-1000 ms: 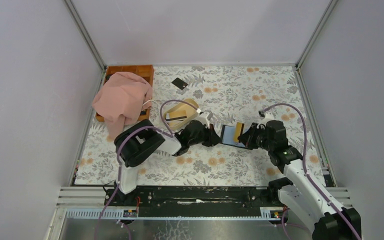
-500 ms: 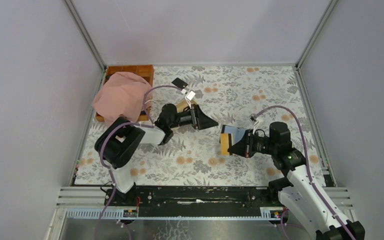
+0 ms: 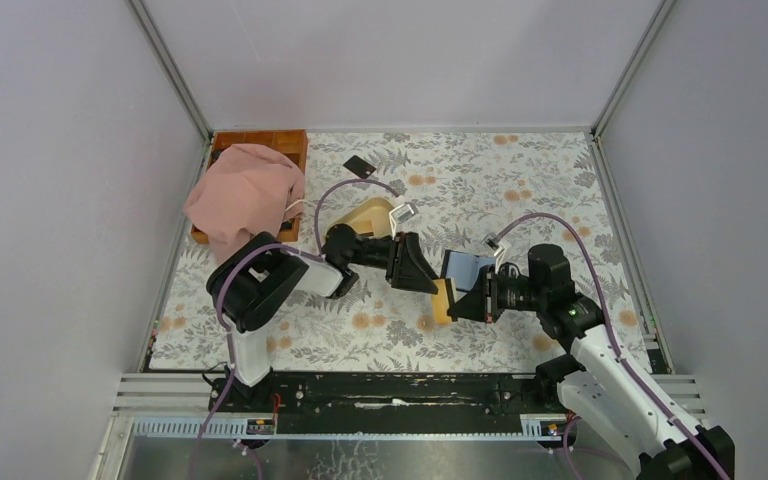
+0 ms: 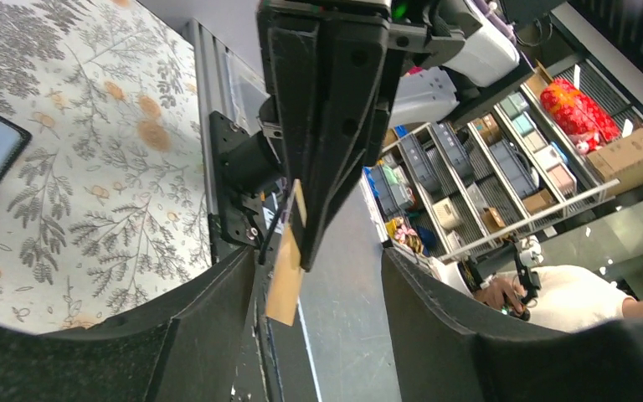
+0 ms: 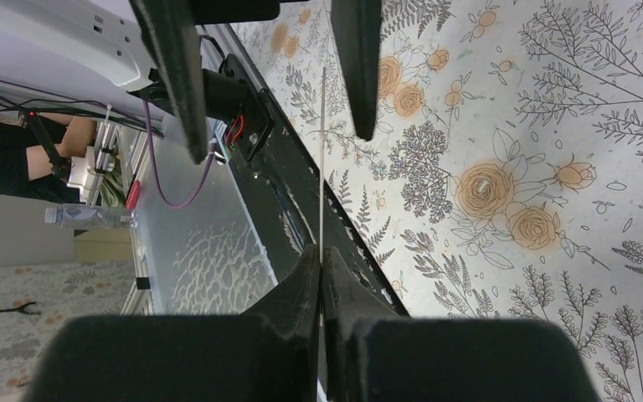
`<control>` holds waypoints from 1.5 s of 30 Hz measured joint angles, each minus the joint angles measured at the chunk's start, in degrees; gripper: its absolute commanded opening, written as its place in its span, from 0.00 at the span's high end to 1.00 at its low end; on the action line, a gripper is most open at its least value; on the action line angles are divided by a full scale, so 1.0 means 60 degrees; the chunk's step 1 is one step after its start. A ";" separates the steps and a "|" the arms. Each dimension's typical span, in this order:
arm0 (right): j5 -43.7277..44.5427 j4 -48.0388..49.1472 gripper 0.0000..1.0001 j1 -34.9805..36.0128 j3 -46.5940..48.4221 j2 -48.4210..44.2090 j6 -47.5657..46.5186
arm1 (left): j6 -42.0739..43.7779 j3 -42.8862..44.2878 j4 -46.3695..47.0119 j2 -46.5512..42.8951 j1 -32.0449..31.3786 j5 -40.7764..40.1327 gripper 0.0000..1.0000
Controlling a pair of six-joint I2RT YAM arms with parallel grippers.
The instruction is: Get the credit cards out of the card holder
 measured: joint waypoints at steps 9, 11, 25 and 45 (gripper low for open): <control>-0.0127 -0.0015 1.00 0.0091 0.0000 0.0069 -0.0007 | -0.0095 0.0000 0.0109 -0.0109 -0.0197 0.0758 0.71; -0.0251 -0.0047 1.00 0.0113 0.0000 0.0073 -0.0015 | -0.0095 0.0007 0.0113 -0.0109 -0.0313 0.0845 0.80; 0.0816 -0.0117 0.43 0.0178 0.0000 -0.1075 0.0036 | -0.0164 0.0047 0.0171 -0.0095 -0.0033 0.0208 1.00; 0.3756 0.6936 0.52 0.0178 -0.3140 -0.2626 0.3963 | 0.1290 -0.2634 0.0474 -0.3053 -0.0674 -0.6637 1.00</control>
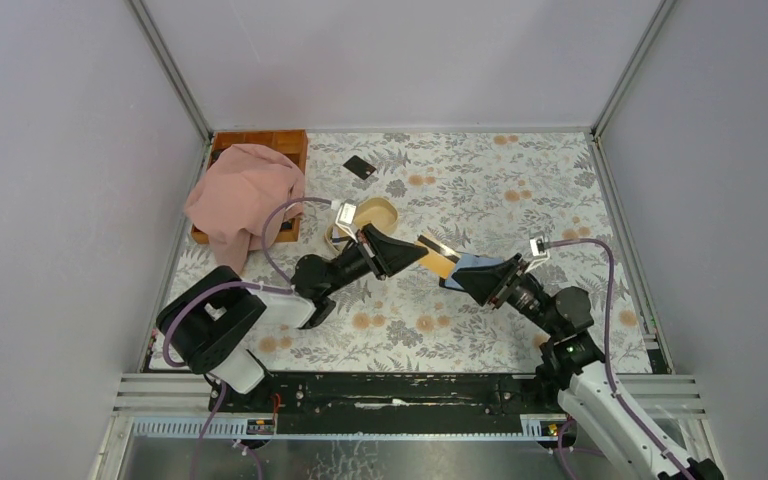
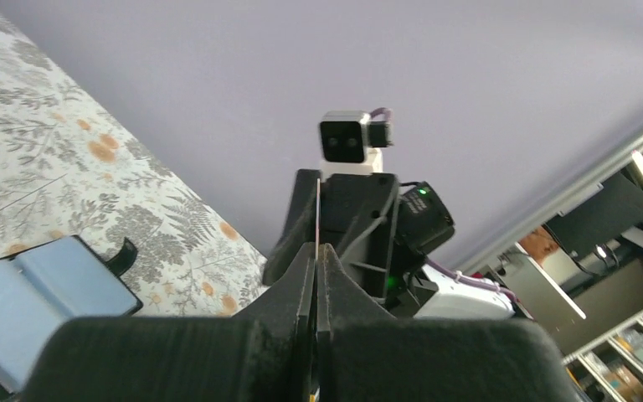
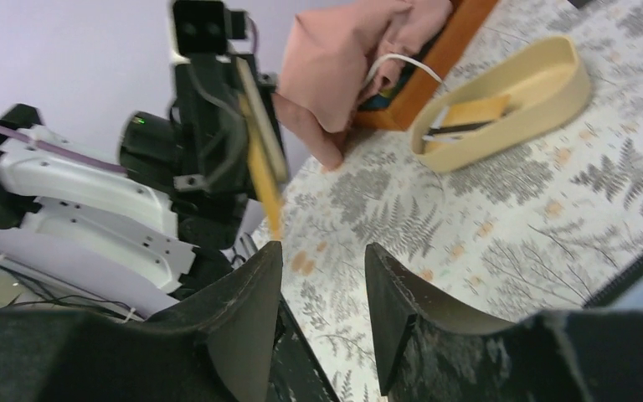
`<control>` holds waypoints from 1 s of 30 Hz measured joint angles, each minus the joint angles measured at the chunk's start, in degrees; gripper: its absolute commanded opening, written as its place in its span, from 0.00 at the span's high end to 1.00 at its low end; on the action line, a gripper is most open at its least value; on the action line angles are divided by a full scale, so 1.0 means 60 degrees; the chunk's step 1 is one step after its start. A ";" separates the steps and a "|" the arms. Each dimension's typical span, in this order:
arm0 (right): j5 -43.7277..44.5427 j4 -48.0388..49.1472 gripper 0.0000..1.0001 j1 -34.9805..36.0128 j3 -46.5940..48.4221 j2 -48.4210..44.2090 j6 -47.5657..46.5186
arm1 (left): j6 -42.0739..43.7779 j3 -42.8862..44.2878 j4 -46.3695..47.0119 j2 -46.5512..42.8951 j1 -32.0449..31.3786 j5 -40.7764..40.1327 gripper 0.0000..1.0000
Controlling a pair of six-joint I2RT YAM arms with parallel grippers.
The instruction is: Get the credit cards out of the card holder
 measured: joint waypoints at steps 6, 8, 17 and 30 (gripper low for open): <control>-0.0244 0.1636 0.52 0.0000 0.0004 0.0444 0.0514 | 0.0149 -0.0433 -0.0015 -0.0004 -0.0113 -0.1016 1.00; -0.0284 0.1942 0.53 0.0000 0.0004 0.0543 0.0568 | 0.0153 -0.0430 -0.0011 -0.0004 -0.0117 -0.1151 1.00; -0.0372 0.2357 0.53 0.0000 0.0073 0.1260 0.0685 | 0.0153 -0.0124 -0.0007 0.0004 -0.0415 -0.1093 1.00; -0.0568 0.2739 1.00 -0.0011 0.0543 0.1956 0.0769 | 0.0138 0.0098 0.0004 0.0226 -0.0492 -0.0739 0.87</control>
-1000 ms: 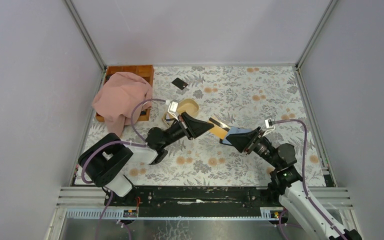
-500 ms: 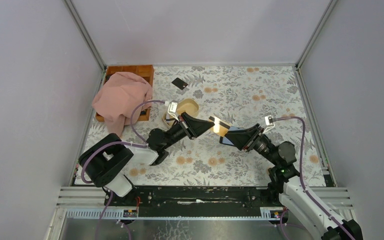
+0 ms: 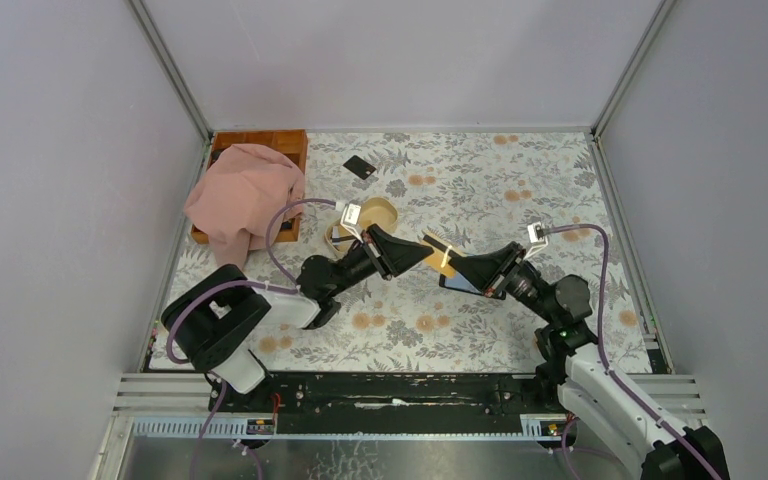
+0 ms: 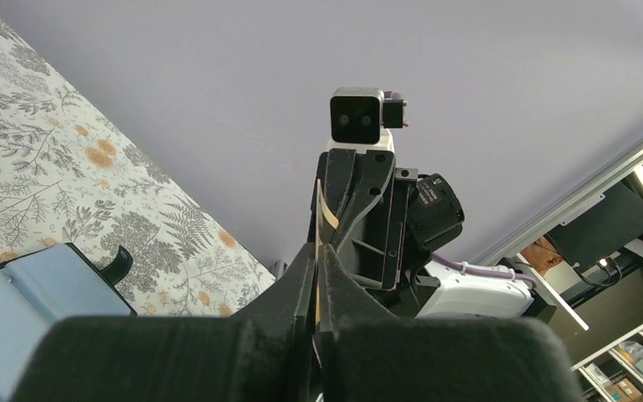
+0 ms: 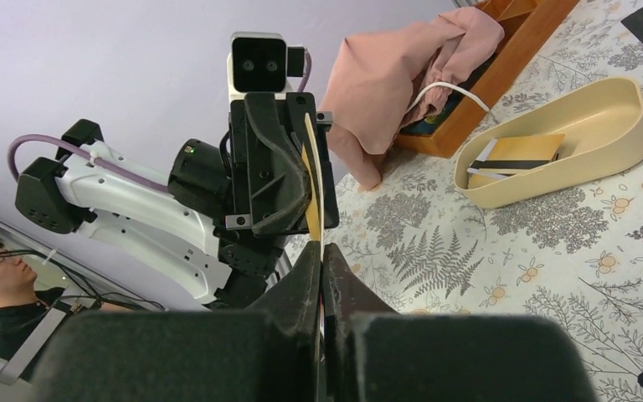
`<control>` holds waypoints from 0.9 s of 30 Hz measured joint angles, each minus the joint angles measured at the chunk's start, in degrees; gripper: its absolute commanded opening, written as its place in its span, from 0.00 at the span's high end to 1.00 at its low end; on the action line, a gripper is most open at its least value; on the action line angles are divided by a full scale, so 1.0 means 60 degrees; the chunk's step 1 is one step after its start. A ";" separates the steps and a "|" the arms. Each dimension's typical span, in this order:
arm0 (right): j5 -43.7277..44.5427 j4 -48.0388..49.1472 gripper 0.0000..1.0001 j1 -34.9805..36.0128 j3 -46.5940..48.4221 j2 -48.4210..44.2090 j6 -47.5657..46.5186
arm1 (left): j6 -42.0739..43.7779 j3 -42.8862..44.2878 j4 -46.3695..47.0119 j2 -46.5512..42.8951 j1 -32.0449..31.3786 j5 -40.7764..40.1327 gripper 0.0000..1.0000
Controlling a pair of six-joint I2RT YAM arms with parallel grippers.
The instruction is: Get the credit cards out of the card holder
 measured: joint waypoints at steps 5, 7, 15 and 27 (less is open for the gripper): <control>-0.0189 -0.0539 1.00 -0.0007 0.0291 0.0066 -0.0266 | -0.0015 0.0004 -0.0051 0.0000 0.0149 0.0244 0.37; -0.0197 -0.1475 1.00 -0.0007 0.0816 0.0106 -0.0780 | -0.0193 -0.0033 -0.0146 -0.0004 0.0554 0.0466 0.28; 0.0539 -0.5945 1.00 -0.0047 0.4091 0.1005 -0.3646 | -0.0160 -0.2044 -0.2543 -0.1745 0.3337 -0.0095 0.35; -0.2004 -0.9071 1.00 -0.0178 0.9927 0.8841 -0.5876 | 0.1840 -0.2189 -0.7850 -0.5770 0.3399 -0.1526 0.32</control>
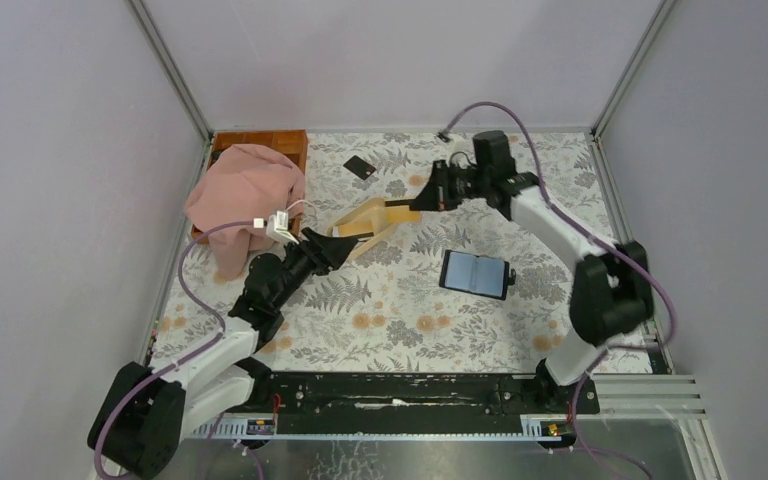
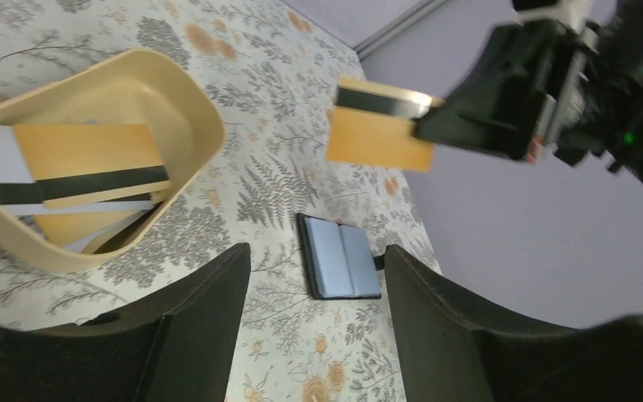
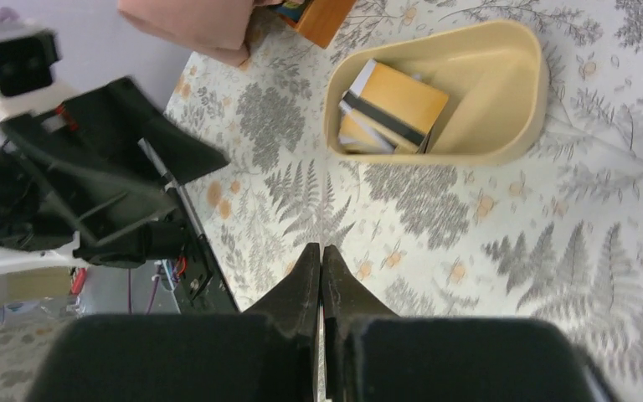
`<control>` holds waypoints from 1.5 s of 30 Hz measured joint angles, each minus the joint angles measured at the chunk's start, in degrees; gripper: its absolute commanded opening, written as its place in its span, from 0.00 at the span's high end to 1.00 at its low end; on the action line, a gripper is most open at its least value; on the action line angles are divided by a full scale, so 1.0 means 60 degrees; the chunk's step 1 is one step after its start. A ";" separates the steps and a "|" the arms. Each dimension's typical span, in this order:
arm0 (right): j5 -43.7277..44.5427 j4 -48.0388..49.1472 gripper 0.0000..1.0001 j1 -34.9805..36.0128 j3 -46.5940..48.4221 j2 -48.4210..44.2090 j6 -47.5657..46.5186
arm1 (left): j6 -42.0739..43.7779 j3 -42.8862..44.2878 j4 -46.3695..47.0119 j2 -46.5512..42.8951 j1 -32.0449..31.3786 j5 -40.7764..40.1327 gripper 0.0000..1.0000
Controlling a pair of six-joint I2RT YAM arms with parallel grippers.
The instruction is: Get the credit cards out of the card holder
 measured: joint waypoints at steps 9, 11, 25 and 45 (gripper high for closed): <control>-0.0681 -0.2299 1.00 0.0492 0.4838 0.5311 -0.1228 | 0.0550 -0.0288 -0.2011 -0.1082 0.0095 -0.0401 0.19; -0.0732 -0.2637 1.00 0.0648 0.5308 0.5810 -0.1344 | 0.0619 -0.0382 -0.2328 -0.1246 0.0164 -0.0437 0.19; -0.0969 -0.3279 1.00 0.1472 0.7559 0.7941 -0.1453 | 0.0903 -0.0605 -0.2929 -0.1399 0.0652 -0.0386 0.18; 0.1621 -0.1188 0.49 0.1763 0.5064 0.5952 -0.0878 | 0.1027 -0.0645 -0.2958 -0.1508 0.0863 0.0113 0.28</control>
